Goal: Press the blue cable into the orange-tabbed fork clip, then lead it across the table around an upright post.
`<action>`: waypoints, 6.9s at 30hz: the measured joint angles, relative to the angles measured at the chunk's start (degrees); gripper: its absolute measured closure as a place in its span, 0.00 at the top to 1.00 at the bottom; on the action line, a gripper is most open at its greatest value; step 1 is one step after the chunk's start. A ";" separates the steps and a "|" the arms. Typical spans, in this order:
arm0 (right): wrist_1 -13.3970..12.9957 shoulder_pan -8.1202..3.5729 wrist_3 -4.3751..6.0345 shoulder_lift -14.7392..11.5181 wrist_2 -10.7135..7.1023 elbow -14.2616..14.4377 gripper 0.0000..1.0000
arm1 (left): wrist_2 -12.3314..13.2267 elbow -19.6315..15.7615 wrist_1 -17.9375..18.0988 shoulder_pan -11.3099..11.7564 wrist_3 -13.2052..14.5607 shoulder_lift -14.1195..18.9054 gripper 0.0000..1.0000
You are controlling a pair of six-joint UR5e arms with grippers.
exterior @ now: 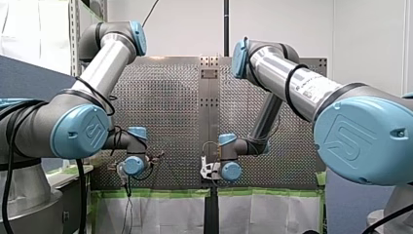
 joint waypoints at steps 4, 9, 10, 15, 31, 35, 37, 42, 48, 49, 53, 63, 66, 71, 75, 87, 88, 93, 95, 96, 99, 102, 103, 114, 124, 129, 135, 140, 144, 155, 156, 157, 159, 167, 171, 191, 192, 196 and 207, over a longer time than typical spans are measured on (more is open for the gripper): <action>0.05 -0.18 -0.19 0.02 0.01 -0.15 0.00 | 0.43 0.44 1.49 0.24 0.16 0.01 0.00; 0.19 -0.22 -0.25 0.01 -0.04 -0.48 0.00 | 0.81 0.49 2.98 0.54 -0.03 0.03 0.00; 0.32 -0.22 -0.28 0.01 -0.05 -0.57 0.00 | 0.75 0.50 2.91 0.60 -0.06 0.03 0.00; 1.05 -0.35 -0.28 0.01 -0.03 -0.91 0.00 | 0.44 0.51 1.72 1.01 -0.48 0.02 0.00; 5.67 -3.04 -1.19 -0.03 -0.14 -5.35 0.00 | 3.47 4.55 -3.39 3.13 -4.54 -0.05 0.00; 6.02 -3.68 -1.43 -0.03 -0.15 -5.78 0.00 | 3.65 6.46 -5.29 3.33 -5.22 -0.06 0.00; 6.11 -4.00 -1.47 -0.06 -0.15 -6.02 0.00 | 3.63 7.45 -6.32 3.59 -5.39 -0.06 0.00; 6.35 -4.55 -1.53 -0.06 -0.15 -6.49 0.00 | 3.43 9.32 -7.73 4.46 -5.74 -0.06 0.00; 6.60 -4.70 -1.56 -0.04 -0.15 -6.67 0.00 | 1.61 9.73 -9.02 5.36 -5.70 -0.02 0.00; 6.63 -4.70 -1.56 -0.03 -0.15 -6.67 0.00 | 1.63 9.73 -9.09 5.45 -5.37 -0.03 0.05; 7.14 -4.72 -1.62 -0.03 -0.15 -6.68 0.00 | 2.56 9.73 -9.03 5.62 -3.60 -0.04 0.36; 8.62 -4.94 -1.84 -0.01 -0.15 -6.68 0.00 | 6.22 9.75 -13.17 5.36 1.56 -0.04 0.91; 8.81 -5.03 -1.84 -0.01 -0.15 -6.69 0.00 | 5.66 9.75 -14.66 5.18 3.07 -0.03 0.94; 8.91 -5.13 -1.85 -0.01 -0.15 -6.68 0.00 | 3.87 9.71 -17.11 4.98 5.49 -0.01 0.98; 9.09 -5.14 -1.83 0.00 -0.15 -6.69 0.00 | 4.58 9.68 -18.99 5.12 7.37 0.01 0.98; 9.84 -5.22 -1.77 0.02 -0.15 -6.70 0.00 | 9.64 6.48 -25.12 6.07 8.84 2.06 1.00; 9.85 -5.22 -1.77 0.01 -0.15 -6.69 0.00 | 9.63 5.93 -25.66 6.19 8.65 2.56 1.00; 9.87 -5.20 -1.77 0.01 -0.15 -6.69 0.00 | 9.51 3.73 -25.57 6.17 7.18 4.71 1.00; 9.88 -5.21 -1.78 0.01 -0.15 -6.69 0.00 | 9.77 2.75 -24.81 5.96 6.79 5.69 1.00; 9.89 -5.21 -1.78 0.01 -0.15 -6.69 0.00 | 9.89 2.31 -24.42 5.88 6.70 6.13 1.00; 9.94 -5.21 -1.79 0.01 -0.15 -6.68 0.00 | 10.42 0.65 -23.41 5.64 6.53 7.78 1.00; 9.96 -5.19 -1.77 0.01 -0.15 -6.69 0.00 | 11.49 -0.98 -22.86 5.39 6.51 8.96 1.00; 9.97 -5.19 -1.77 0.00 -0.15 -6.69 0.00 | 11.85 -1.44 -22.76 5.26 6.51 9.19 1.00; 10.05 -5.20 -1.67 0.00 -0.15 -6.68 0.00 | 12.77 -2.34 -22.00 3.55 6.51 9.51 1.00; 10.01 -5.41 -1.59 0.01 -0.15 -6.69 0.00 | 11.99 -2.36 -18.80 2.20 6.51 9.52 1.00; 10.02 -5.55 -1.59 0.01 -0.15 -6.68 0.00 | 11.68 -2.37 -18.69 1.78 6.51 9.52 1.00; 9.97 -5.66 -1.51 0.02 -0.15 -6.68 0.00 | 10.35 -2.37 -18.92 1.16 6.54 9.52 1.00; 9.97 -5.68 -1.43 0.03 -0.33 -6.69 0.00 | 9.46 -2.35 -19.01 0.54 6.63 9.52 1.00; 9.98 -5.69 -1.41 0.05 -0.51 -6.69 0.00 | 9.14 -2.36 -19.52 -0.46 7.65 9.52 1.00; 10.07 -5.68 -1.41 0.06 -0.71 -6.69 0.00 | 4.81 -2.31 -16.60 -5.53 8.01 9.58 1.00; 10.05 -5.68 -1.38 0.07 -0.72 -6.69 0.00 | 4.35 -2.32 -16.15 -6.00 7.58 9.58 1.00; 10.03 -5.68 -1.37 0.07 -0.72 -6.69 0.00 | 3.72 -2.32 -15.52 -6.64 6.99 9.56 1.00; 10.00 -5.68 -1.35 0.07 -0.74 -6.69 0.00 | 2.82 -2.31 -14.63 -7.53 6.12 9.55 1.00; 9.89 -5.67 -1.28 0.08 -1.04 -6.68 0.00 | -1.06 -2.29 -11.49 -11.42 2.25 9.47 1.00; 9.88 -5.68 -1.25 0.11 -1.10 -6.68 0.00 | -3.12 -2.09 -11.71 -13.49 0.68 9.21 1.00; 9.91 -5.73 -1.32 0.16 -1.29 -6.68 0.00 | -9.71 5.06 -14.35 -13.81 0.73 7.15 1.00; 9.91 -5.75 -1.32 0.15 -1.29 -6.68 0.00 | -9.55 5.10 -14.35 -13.67 0.75 7.12 1.00; 9.89 -5.83 -1.32 0.16 -1.29 -6.69 0.00 | -8.71 5.18 -14.54 -13.14 0.99 6.54 1.00; 9.95 -5.88 -1.37 0.16 -1.35 -6.69 0.00 | -9.86 7.99 -15.12 -12.29 3.12 1.82 1.00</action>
